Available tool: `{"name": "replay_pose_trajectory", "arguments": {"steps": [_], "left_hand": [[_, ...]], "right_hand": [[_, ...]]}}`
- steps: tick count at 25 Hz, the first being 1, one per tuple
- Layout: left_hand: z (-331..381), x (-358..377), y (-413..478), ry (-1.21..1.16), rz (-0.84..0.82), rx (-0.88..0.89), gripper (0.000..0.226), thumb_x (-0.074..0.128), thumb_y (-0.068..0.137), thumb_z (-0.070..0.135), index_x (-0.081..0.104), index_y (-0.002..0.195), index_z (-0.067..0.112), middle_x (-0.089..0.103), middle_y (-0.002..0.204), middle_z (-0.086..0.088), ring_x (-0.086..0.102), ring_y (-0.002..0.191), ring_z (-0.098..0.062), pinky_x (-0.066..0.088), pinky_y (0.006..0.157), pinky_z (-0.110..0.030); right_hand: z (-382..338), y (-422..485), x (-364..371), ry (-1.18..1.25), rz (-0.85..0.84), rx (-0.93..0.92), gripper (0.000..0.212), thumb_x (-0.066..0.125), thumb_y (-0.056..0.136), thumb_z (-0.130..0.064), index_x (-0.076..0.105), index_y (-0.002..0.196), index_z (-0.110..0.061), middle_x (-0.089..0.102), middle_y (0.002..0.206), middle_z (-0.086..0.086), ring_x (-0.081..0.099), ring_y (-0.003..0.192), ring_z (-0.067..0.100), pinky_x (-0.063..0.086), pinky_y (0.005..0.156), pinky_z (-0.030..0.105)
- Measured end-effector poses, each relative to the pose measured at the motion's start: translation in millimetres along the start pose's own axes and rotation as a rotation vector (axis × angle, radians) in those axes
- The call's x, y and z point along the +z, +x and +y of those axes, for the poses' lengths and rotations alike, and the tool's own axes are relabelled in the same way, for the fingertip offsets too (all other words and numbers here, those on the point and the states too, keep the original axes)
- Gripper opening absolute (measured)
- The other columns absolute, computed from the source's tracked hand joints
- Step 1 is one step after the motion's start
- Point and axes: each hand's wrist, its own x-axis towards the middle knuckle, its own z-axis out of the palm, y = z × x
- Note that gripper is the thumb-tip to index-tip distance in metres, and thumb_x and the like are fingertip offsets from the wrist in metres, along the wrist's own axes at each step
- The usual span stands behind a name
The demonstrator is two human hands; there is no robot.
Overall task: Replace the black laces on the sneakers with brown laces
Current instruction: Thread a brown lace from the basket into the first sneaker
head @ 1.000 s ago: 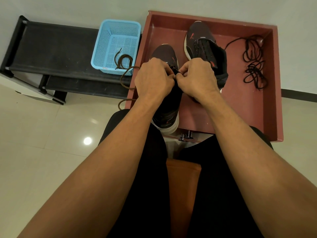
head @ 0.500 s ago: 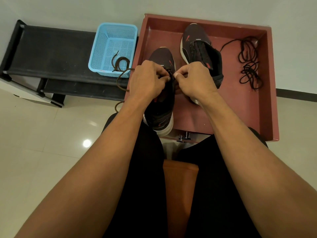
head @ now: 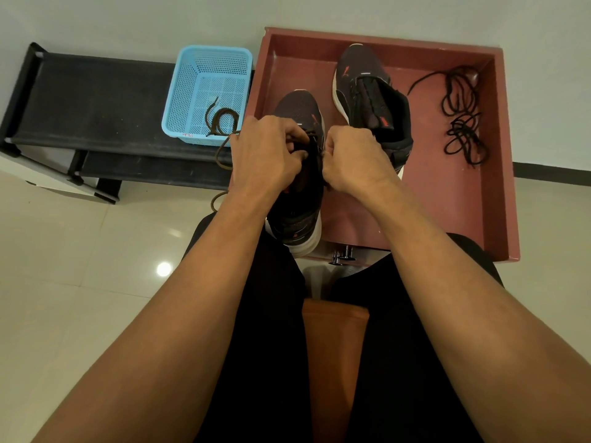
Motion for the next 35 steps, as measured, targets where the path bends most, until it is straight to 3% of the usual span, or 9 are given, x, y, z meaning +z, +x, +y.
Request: {"name": "replay_pose_trajectory", "arguments": {"steps": [7,10,12,15,18,21,25,31,35], "left_hand": [[-7,-11,-6,-0.008,0.097,-0.086,0.045,0.092,0.072,0.038,0.059,0.102,0.028,0.052,0.107,0.009,0.054,0.113,-0.022,0.046,0.094,-0.04],[-7,-22,-17,-0.017,0.097,-0.23,0.048,0.092,0.07,0.048,0.057,0.093,0.024,0.061,0.098,0.006,0.058,0.097,-0.019,0.043,0.079,-0.035],[-6,-26,-25,0.022,0.05,-0.33,0.044,0.088,0.071,0.059,0.063,0.086,0.026,0.065,0.095,0.005,0.061,0.094,-0.022,0.042,0.076,-0.036],[-2,-27,-31,0.087,-0.034,-0.327,0.041,0.082,0.075,0.064,0.073,0.088,0.027,0.062,0.089,0.004,0.066,0.102,-0.029,0.043,0.077,-0.037],[-1,-27,-30,0.087,-0.067,-0.303,0.034,0.078,0.082,0.06,0.075,0.093,0.028,0.061,0.089,0.003,0.066,0.105,-0.031,0.044,0.077,-0.037],[-4,-24,-30,0.082,-0.062,-0.288,0.027,0.075,0.085,0.05,0.072,0.085,0.023,0.06,0.085,0.001,0.062,0.095,-0.031,0.042,0.075,-0.037],[-6,-22,-28,0.056,-0.075,-0.283,0.03,0.072,0.085,0.039,0.061,0.071,0.016,0.055,0.071,0.0,0.056,0.08,-0.028,0.041,0.069,-0.036],[-9,-20,-27,0.052,-0.074,-0.262,0.031,0.073,0.085,0.036,0.06,0.067,0.014,0.057,0.067,-0.004,0.062,0.077,-0.029,0.045,0.067,-0.037],[-9,-21,-26,0.056,-0.082,-0.272,0.028,0.074,0.085,0.04,0.061,0.071,0.018,0.062,0.081,-0.006,0.058,0.082,-0.028,0.042,0.07,-0.037]], "right_hand": [[-4,-12,-8,-0.251,-0.269,0.054,0.011,0.063,0.099,-0.008,0.054,0.098,-0.013,0.047,0.07,0.002,0.049,0.05,0.013,0.031,0.043,0.023],[-5,-12,-4,-0.253,-0.379,0.077,0.013,0.063,0.098,-0.006,0.054,0.089,-0.006,0.067,0.058,0.002,0.067,0.048,0.015,0.049,0.047,0.027],[-1,-11,-1,-0.193,-0.418,0.117,0.016,0.064,0.098,-0.005,0.054,0.087,-0.008,0.075,0.069,0.007,0.075,0.055,0.019,0.064,0.061,0.033],[9,-4,-1,-0.133,-0.249,0.122,0.007,0.068,0.096,-0.009,0.062,0.092,-0.01,0.069,0.088,0.009,0.075,0.059,0.023,0.063,0.06,0.034],[21,3,-4,0.018,-0.024,0.009,0.009,0.067,0.1,-0.023,0.071,0.106,-0.018,0.072,0.069,0.0,0.066,0.041,0.007,0.048,0.049,0.02],[19,5,-4,0.123,0.008,-0.073,0.014,0.063,0.104,-0.026,0.073,0.096,-0.023,0.072,0.059,-0.001,0.062,0.037,0.003,0.043,0.04,0.013],[14,12,-1,-0.038,0.078,-0.075,0.009,0.066,0.097,-0.018,0.074,0.094,-0.016,0.072,0.082,0.01,0.071,0.067,0.024,0.061,0.066,0.03],[4,-11,2,-0.449,-0.627,-0.064,0.028,0.061,0.097,-0.008,0.066,0.069,-0.01,0.06,0.04,-0.006,0.056,0.033,0.005,0.052,0.052,0.023],[9,-2,3,-0.2,-0.474,0.037,0.015,0.057,0.097,-0.003,0.066,0.086,-0.005,0.073,0.061,0.005,0.065,0.042,0.014,0.058,0.048,0.026]]}}
